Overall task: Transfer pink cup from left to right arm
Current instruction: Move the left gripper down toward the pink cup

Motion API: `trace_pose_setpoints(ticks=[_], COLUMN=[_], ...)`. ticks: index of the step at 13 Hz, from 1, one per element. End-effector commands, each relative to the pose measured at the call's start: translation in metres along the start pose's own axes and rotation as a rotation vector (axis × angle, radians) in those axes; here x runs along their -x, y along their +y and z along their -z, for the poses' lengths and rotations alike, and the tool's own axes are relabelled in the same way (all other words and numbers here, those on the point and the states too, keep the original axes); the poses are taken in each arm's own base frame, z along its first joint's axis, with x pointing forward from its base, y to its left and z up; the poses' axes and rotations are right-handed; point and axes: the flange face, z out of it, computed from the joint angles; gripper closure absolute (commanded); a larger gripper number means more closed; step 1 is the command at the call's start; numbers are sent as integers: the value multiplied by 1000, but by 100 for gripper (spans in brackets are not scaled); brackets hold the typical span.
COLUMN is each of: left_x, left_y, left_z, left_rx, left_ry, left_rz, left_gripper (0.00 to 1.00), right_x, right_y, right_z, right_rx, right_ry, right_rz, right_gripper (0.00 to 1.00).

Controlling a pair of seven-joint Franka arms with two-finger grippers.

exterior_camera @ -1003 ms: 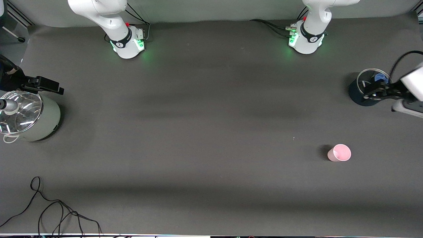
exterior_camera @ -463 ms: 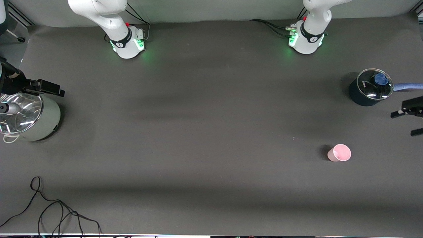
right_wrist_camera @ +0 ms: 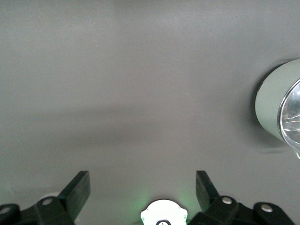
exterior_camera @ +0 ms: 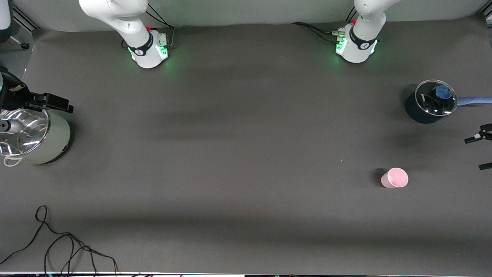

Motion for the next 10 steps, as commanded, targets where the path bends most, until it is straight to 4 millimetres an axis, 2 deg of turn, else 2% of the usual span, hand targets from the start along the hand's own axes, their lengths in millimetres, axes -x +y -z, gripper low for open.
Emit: trace_pose_setpoints(ticks=[1, 10], left_x=[43, 149], left_y=[-31, -71], left_z=[-44, -172], left_rx=[77, 11], left_ry=[109, 395], left_rz=[-121, -389], left_gripper=[0, 0], right_x=[-2, -2], right_y=[-5, -6], right_z=[5, 4], right_rx=[26, 27], right_ry=[11, 11], right_rz=[28, 30], right_gripper=[0, 0])
